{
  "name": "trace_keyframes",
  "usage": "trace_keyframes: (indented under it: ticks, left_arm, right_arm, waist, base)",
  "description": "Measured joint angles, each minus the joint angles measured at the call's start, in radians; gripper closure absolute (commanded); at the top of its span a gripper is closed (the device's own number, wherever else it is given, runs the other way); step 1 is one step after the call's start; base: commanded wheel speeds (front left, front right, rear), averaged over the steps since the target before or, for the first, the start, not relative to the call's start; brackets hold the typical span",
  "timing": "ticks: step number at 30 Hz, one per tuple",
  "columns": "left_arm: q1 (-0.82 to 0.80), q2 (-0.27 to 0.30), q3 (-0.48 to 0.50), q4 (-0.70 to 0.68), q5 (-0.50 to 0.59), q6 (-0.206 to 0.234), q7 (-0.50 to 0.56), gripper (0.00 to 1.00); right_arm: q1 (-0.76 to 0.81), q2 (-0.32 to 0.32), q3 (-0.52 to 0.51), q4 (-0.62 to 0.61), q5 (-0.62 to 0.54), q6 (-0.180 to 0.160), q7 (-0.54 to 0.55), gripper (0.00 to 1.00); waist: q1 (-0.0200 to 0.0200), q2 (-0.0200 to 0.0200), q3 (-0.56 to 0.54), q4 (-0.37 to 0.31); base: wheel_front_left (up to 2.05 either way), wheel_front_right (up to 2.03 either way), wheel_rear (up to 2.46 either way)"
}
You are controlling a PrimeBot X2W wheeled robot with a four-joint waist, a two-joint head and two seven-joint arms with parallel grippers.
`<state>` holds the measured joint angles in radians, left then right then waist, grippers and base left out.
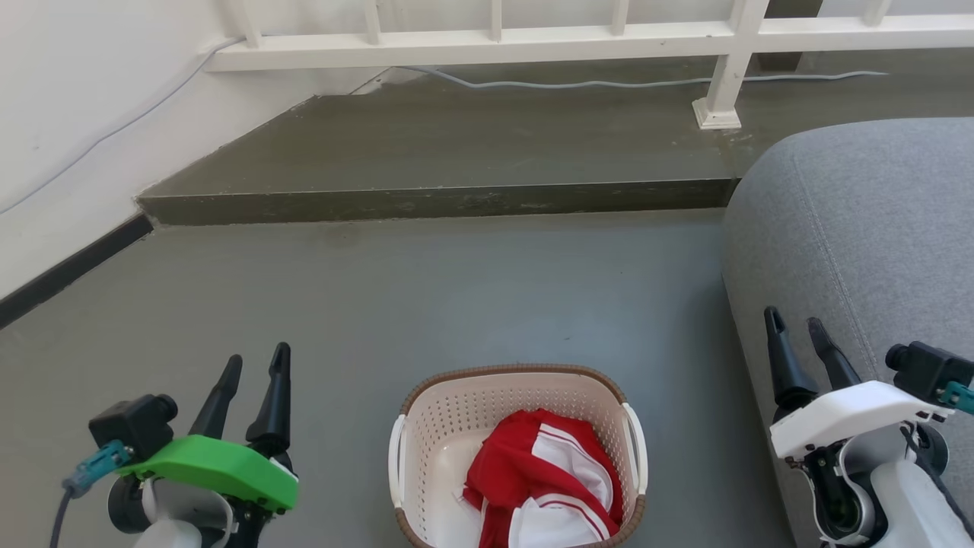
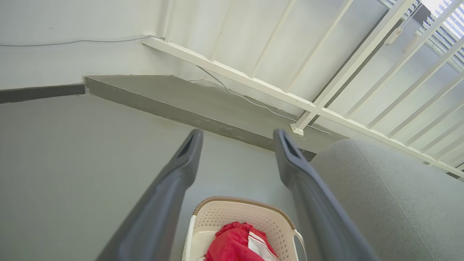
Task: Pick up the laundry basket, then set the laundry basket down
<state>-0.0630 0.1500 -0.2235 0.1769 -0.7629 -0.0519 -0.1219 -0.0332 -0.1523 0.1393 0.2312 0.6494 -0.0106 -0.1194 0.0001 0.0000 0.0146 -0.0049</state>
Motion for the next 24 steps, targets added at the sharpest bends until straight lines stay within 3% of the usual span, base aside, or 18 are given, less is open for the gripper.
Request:
trace_keyframes:
  ticks: [13,24]
  left_arm:
    - [0.000,0.006,-0.058,0.022,0.180,0.017,-0.040,0.00]
    - [0.000,0.004,-0.081,0.049,0.305,0.060,-0.083,0.00]
  right_arm:
    - [0.002,-0.007,0.047,0.010,-0.191,-0.035,-0.045,0.00]
    - [0.005,-0.002,0.061,0.011,-0.317,-0.056,-0.084,0.00]
  waist:
    - [0.0000,0.0000,0.000,-0.008]
    - [0.0000,0.0000,0.000,-0.012]
  base:
    - [0.00,0.00,0.00]
    - [0.00,0.00,0.00]
